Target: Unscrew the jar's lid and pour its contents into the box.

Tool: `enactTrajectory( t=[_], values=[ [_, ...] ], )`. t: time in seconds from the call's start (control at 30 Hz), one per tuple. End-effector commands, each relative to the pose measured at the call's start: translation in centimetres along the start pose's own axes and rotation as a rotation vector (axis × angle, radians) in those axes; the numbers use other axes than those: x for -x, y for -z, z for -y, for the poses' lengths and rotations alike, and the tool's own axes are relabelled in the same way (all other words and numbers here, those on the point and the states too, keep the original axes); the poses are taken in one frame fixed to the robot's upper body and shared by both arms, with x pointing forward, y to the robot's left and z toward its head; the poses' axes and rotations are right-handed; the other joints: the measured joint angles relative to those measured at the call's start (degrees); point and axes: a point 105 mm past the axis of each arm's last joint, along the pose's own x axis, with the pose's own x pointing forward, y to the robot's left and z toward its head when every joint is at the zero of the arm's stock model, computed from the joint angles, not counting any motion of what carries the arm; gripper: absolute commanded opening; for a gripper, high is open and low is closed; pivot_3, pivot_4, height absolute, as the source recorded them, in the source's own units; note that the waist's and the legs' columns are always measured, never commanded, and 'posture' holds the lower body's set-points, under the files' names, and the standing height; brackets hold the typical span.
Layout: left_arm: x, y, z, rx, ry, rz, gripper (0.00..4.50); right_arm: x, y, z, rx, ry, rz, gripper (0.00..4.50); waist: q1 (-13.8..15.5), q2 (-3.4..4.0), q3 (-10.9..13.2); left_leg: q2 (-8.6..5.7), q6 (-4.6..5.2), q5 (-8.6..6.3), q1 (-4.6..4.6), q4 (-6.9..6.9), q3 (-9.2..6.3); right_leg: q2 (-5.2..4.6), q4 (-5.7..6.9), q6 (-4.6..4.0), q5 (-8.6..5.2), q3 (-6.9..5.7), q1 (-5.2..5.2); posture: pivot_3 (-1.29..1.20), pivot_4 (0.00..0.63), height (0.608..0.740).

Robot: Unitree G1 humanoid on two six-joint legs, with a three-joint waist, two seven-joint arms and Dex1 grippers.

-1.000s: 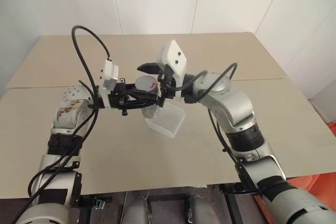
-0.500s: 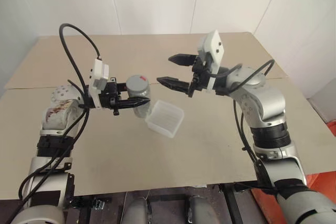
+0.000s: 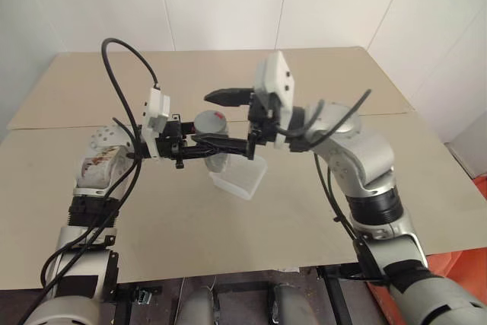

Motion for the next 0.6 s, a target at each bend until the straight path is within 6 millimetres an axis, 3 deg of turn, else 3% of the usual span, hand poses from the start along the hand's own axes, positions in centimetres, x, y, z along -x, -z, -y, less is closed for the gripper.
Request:
enactTrajectory(
  t=[0.03,0.23,0.6],
  values=[
    [-0.1,-1.3,-0.3,-0.059,0.003,0.013,1.98,-1.3,-0.4,0.7,0.044,0.054,-0.016,4.44,0.0,0.00,0.0,0.00,0.00,0.00,-0.01,0.00,0.01,0.00,-0.01,0.00,0.00,0.00,0.00,0.00,0.150,0.740],
    [0.2,-1.5,-0.2,-0.065,-0.001,0.010,1.98,-1.5,0.5,1.9,0.034,0.118,-0.041,4.44,0.1,0.00,0.0,0.00,-0.01,0.00,-0.04,0.00,0.03,0.00,-0.04,0.00,0.00,-0.03,-0.01,0.00,0.150,0.740],
    [0.9,-1.4,-0.2,-0.060,-0.013,-0.005,1.98,3.2,0.1,3.8,0.020,0.195,-0.038,4.44,0.1,0.00,0.0,0.01,0.00,0.00,-0.04,-0.01,-0.02,0.00,-0.05,0.00,0.00,-0.02,0.00,0.00,0.150,0.740]
  ],
)
